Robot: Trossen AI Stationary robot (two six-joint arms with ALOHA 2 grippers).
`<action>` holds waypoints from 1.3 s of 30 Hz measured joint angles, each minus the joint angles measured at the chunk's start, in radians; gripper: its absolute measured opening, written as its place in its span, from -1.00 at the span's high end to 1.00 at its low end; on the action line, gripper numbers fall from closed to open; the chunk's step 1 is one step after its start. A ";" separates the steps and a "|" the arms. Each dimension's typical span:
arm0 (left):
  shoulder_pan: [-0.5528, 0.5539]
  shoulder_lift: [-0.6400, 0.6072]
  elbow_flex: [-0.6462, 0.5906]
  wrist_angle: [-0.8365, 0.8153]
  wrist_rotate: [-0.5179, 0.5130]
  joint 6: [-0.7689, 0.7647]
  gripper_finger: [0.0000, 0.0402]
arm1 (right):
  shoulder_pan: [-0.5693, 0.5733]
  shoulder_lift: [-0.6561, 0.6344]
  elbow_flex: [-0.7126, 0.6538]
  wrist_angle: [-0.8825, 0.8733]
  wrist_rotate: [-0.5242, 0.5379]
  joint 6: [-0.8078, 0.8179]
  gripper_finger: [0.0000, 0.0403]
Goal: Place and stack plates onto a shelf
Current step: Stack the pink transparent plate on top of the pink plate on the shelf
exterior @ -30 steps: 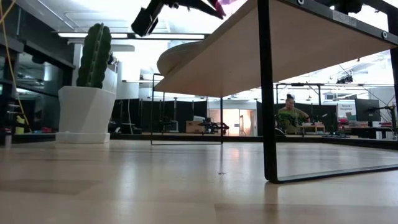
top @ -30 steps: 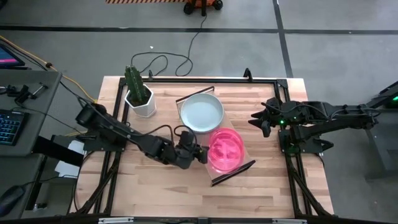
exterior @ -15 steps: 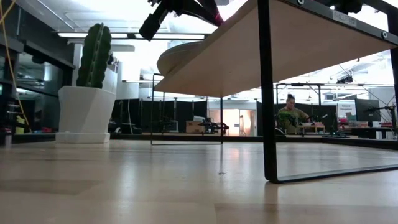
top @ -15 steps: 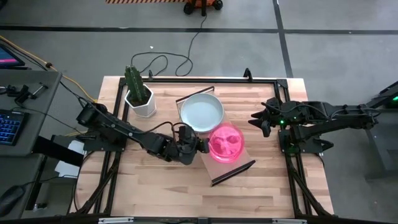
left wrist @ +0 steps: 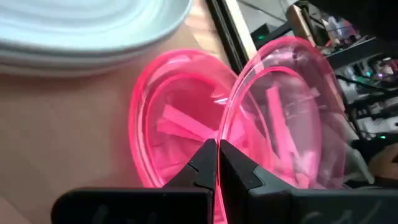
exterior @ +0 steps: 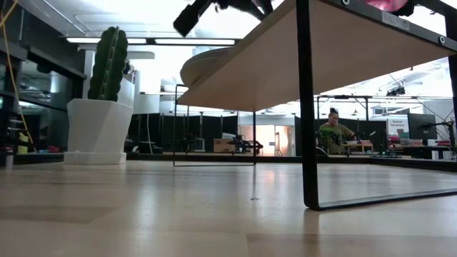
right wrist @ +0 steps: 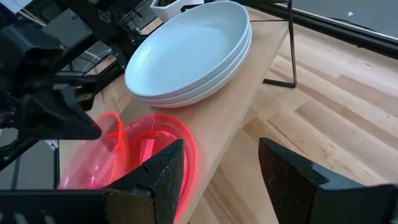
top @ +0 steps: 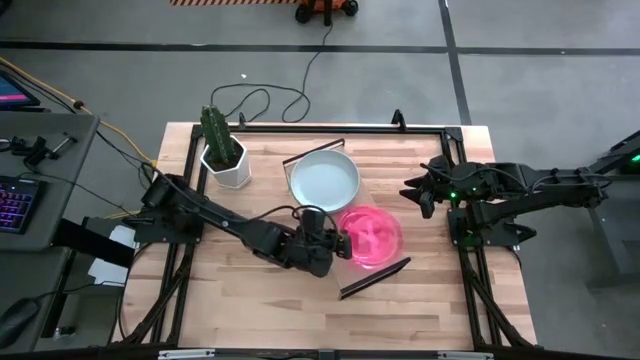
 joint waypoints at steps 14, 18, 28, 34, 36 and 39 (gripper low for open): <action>0.000 -0.015 0.011 -0.142 -0.056 -0.066 1.00 | 0.000 0.000 0.000 -0.001 -0.001 -0.001 0.06; 0.007 -0.015 0.011 -0.141 -0.054 -0.028 1.00 | 0.000 0.000 0.000 -0.001 -0.001 -0.001 0.06; 0.005 -0.008 0.010 -0.140 -0.053 0.042 0.93 | 0.000 0.000 0.000 -0.001 0.000 0.006 0.06; 0.007 -0.008 0.010 -0.138 -0.055 0.064 0.72 | 0.000 0.000 0.000 0.000 0.000 0.007 0.06; 0.011 -0.008 0.010 -0.138 -0.055 0.064 0.64 | 0.000 0.000 0.000 0.000 0.000 0.007 0.06; 0.020 -0.008 0.010 -0.137 -0.049 0.065 0.51 | 0.000 0.000 0.000 0.000 0.000 0.007 0.06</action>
